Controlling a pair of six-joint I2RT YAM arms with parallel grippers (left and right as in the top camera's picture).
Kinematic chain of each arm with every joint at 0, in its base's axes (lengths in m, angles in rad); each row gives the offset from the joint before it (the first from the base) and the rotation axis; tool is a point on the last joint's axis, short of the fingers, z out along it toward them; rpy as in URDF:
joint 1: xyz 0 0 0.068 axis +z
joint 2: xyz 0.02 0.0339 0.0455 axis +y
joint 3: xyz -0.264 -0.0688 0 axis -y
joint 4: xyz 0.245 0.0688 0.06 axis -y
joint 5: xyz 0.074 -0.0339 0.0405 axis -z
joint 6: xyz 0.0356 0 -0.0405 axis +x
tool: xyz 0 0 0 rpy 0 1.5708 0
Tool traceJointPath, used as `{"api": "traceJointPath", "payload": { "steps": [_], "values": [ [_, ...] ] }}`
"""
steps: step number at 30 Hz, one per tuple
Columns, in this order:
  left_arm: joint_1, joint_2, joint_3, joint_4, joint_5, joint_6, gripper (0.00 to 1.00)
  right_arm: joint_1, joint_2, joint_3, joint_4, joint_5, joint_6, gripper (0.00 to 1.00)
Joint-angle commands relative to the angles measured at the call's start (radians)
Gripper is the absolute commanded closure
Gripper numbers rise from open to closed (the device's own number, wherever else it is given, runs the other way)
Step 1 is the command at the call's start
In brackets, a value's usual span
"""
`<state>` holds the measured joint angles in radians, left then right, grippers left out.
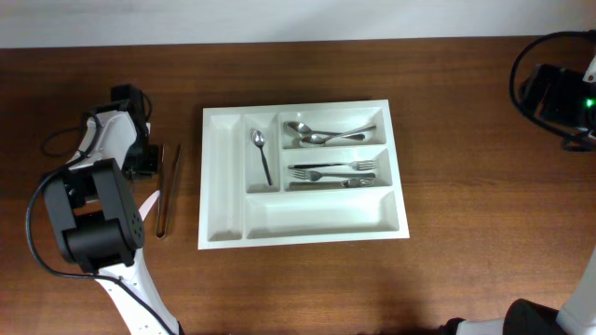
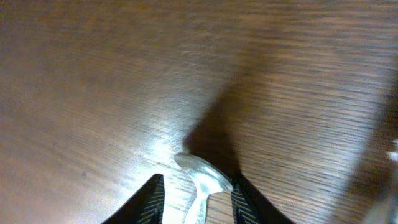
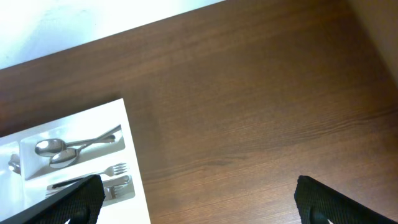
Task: Pack container
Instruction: 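Grasp the second small spoon with the left gripper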
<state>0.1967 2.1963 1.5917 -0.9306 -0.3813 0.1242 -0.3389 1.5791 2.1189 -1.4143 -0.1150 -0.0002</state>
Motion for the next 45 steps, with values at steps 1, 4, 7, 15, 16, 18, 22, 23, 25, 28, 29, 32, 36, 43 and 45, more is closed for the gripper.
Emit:
{"api": "traceJointPath", "payload": {
  "steps": [1,4,7,15,16,18,22,23,25,28,29,32,36,43,45],
  "values": [
    [-0.005,0.012,-0.049,-0.002,-0.057,-0.109,0.70,-0.003,-0.013,0.009,-0.001,-0.008,-0.003,0.01],
    [-0.016,0.012,-0.068,0.013,-0.108,-0.133,0.71,-0.003,-0.013,0.009,-0.001,-0.008,-0.003,0.01],
    [-0.019,0.012,-0.082,0.032,-0.121,-0.133,0.71,-0.003,-0.013,0.009,-0.001,-0.008,-0.003,0.01],
    [-0.019,0.014,-0.103,0.085,-0.170,-0.192,0.70,-0.003,-0.013,0.009,-0.001,-0.008,-0.003,0.02],
    [-0.019,0.014,-0.103,0.092,-0.171,-0.201,0.70,-0.003,-0.013,0.009,-0.001,-0.008,-0.003,0.01],
    [-0.019,0.014,-0.105,0.106,-0.174,-0.214,0.70,-0.003,-0.013,0.009,-0.001,-0.008,-0.003,0.01],
    [-0.019,0.014,-0.105,0.127,-0.172,-0.214,0.69,-0.003,-0.013,0.009,-0.001,-0.008,-0.003,0.01],
    [-0.020,0.014,-0.105,0.130,-0.167,-0.214,0.69,-0.003,-0.013,0.009,-0.001,-0.008,-0.003,0.01],
    [-0.020,0.014,-0.105,0.134,-0.134,-0.214,0.64,-0.003,-0.013,0.009,-0.001,-0.009,-0.003,0.01],
    [-0.020,0.014,-0.105,0.139,-0.070,-0.218,0.60,-0.003,-0.013,0.009,-0.001,-0.008,-0.003,0.01],
    [-0.020,0.014,-0.105,0.140,-0.067,-0.234,0.59,-0.003,-0.013,0.009,-0.001,-0.008,-0.003,0.01],
    [-0.020,0.014,-0.105,0.138,-0.067,-0.271,0.59,-0.003,-0.013,0.009,-0.001,-0.008,-0.003,0.01],
    [-0.020,0.014,-0.106,0.130,-0.069,-0.316,0.61,-0.003,-0.013,0.009,-0.001,-0.008,-0.003,0.01],
    [-0.021,0.014,-0.106,0.172,-0.066,-0.333,0.60,-0.003,-0.013,0.009,-0.001,-0.008,-0.003,0.01],
    [-0.021,0.014,-0.106,0.195,-0.055,-0.333,0.56,-0.003,-0.013,0.009,-0.001,-0.008,-0.003,0.01]
  ]
}}
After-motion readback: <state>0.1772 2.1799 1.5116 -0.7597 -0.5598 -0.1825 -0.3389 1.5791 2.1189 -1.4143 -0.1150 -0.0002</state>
